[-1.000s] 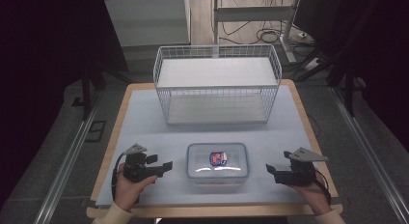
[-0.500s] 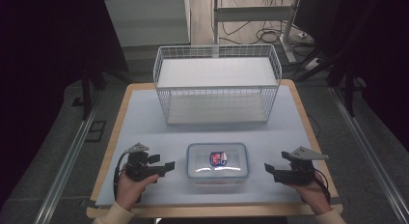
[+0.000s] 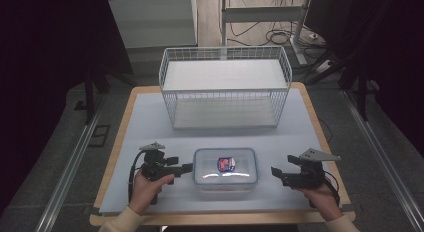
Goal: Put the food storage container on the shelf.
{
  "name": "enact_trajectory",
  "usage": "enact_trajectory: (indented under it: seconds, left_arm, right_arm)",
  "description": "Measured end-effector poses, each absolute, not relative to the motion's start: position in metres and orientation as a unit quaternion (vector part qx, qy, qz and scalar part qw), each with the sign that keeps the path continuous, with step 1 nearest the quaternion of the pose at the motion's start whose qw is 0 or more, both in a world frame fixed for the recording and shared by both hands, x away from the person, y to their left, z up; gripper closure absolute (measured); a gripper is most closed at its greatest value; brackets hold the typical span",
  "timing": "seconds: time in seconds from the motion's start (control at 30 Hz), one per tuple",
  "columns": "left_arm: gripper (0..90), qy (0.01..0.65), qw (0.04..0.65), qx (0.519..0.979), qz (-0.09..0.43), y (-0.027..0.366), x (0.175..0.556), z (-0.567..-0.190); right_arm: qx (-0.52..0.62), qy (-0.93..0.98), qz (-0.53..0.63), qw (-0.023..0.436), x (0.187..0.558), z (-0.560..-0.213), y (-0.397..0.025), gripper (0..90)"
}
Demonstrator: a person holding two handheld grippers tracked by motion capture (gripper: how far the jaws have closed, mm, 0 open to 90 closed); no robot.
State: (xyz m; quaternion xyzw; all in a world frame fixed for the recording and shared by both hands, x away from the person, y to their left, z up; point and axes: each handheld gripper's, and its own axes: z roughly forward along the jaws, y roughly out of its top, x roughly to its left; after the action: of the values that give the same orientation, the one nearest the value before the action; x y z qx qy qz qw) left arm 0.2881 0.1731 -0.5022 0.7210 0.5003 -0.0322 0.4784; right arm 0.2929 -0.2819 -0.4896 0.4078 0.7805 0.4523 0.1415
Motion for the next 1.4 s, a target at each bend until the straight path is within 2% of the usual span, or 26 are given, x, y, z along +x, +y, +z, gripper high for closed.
enact_trajectory:
  seconds: [0.33, 0.7, 0.83, 1.1, 1.2, 1.4]
  left_arm:
    - [17.6, 0.492, 0.484, 0.714, -0.115, 0.152, 0.3, -0.513]
    - [18.1, 0.489, 0.466, 0.719, -0.161, 0.142, 0.301, -0.525]
    - [19.0, 0.491, 0.47, 0.717, -0.157, 0.143, 0.301, -0.524]
    - [24.1, 0.493, 0.473, 0.715, -0.148, 0.145, 0.3, -0.522]
    - [28.9, 0.495, 0.478, 0.711, -0.142, 0.146, 0.299, -0.521]
    - [30.0, 0.497, 0.481, 0.707, -0.146, 0.148, 0.3, -0.522]
  right_arm:
    - [0.402, 0.786, 0.447, 0.142, 0.293, -0.49, -0.279, 16.5]
    - [0.4, 0.789, 0.451, 0.121, 0.295, -0.49, -0.273, 14.9]
    - [0.392, 0.79, 0.463, 0.094, 0.298, -0.488, -0.268, 12.5]
    - [0.402, 0.787, 0.467, 0.0, 0.309, -0.488, -0.247, 10.0]
    - [0.406, 0.789, 0.461, -0.02, 0.312, -0.491, -0.241, 10.0]
    - [0.428, 0.785, 0.444, -0.062, 0.32, -0.497, -0.235, 10.2]
